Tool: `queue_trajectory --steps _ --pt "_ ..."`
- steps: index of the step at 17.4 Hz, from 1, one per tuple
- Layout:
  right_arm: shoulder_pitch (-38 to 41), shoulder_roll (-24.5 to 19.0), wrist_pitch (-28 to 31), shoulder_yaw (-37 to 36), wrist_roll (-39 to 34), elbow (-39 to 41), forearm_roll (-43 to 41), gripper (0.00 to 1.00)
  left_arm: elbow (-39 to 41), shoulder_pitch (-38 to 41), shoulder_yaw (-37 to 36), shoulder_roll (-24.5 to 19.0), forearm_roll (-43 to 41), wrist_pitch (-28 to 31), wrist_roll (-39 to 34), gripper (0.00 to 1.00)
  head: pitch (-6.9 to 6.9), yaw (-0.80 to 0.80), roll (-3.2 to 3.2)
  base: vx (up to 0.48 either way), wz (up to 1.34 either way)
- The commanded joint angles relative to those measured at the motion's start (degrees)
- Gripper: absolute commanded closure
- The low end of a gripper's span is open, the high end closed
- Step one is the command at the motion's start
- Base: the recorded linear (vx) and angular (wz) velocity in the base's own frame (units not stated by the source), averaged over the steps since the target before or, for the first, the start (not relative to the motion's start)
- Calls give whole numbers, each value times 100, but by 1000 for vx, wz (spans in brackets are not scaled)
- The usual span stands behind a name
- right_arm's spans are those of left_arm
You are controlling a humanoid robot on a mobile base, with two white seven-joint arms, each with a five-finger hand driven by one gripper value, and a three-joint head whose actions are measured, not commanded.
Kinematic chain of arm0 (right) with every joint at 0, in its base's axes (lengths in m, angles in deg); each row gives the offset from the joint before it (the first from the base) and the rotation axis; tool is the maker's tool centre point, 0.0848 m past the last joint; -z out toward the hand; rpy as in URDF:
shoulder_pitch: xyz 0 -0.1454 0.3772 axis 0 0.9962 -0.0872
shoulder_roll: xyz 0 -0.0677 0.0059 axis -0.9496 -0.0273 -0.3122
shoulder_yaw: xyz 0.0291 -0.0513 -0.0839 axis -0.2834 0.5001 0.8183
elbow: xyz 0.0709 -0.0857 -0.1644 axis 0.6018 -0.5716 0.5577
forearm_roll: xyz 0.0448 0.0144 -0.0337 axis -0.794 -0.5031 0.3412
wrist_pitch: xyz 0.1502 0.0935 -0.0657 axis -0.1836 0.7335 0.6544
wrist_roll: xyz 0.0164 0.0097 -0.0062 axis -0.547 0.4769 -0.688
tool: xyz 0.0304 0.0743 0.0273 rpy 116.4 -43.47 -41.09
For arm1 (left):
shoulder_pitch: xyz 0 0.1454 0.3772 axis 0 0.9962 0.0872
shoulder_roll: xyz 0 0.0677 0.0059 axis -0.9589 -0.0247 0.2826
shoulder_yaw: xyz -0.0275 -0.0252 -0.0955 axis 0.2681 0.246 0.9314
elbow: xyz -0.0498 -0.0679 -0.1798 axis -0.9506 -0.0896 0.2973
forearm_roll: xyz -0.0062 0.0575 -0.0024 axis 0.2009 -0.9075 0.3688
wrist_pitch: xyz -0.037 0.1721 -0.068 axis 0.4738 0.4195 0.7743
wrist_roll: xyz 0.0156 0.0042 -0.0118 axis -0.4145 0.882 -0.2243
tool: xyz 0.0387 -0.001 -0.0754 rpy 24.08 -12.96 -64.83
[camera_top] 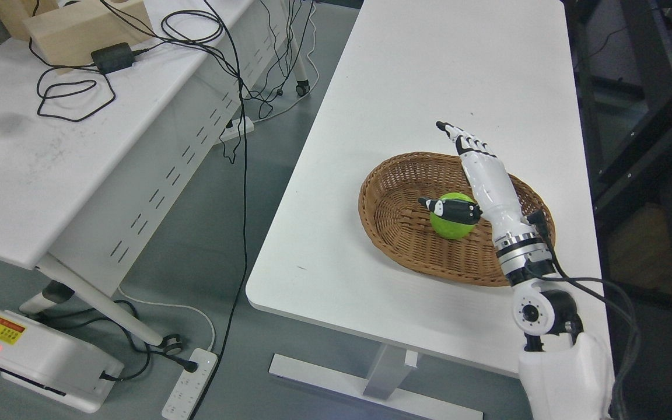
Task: Place green apple on left shelf middle layer
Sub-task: 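Reach the right hand into the wicker basket over the green apple, then close the right hand fingers around the green apple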
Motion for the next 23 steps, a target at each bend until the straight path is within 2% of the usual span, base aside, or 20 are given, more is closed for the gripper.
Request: queue_trajectory --steps 1,5,12,17,18,20,22,23 --pt "-205 457 4 721 11 -853 182 0 0 -123 0 -100 -2 -3 3 0 0 0 0 91 11" --pt "-196 774 4 853 20 -1152 182 0 0 -123 0 -100 -2 -3 3 0 0 0 0 76 16" --pt "-205 968 4 880 28 -1627 191 0 0 -123 0 -100 -2 -3 3 0 0 0 0 13 5" --pt "-91 1188 21 845 64 -1645 182 2 0 -123 0 -100 -2 -3 3 0 0 0 0 0 0" --pt "-65 1188 21 836 72 -1645 182 5 0 -123 0 -100 -2 -3 3 0 0 0 0 0 0" --pt "-47 1188 30 801 72 -1645 182 18 0 -123 0 -100 6 -3 3 0 0 0 0 0 0" --pt "-64 1205 30 783 64 -1628 173 37 0 -123 0 -100 -2 -3 3 0 0 0 0 0 0" --pt "-73 1214 30 766 55 -1619 165 55 0 -123 0 -100 6 -3 3 0 0 0 0 0 0"
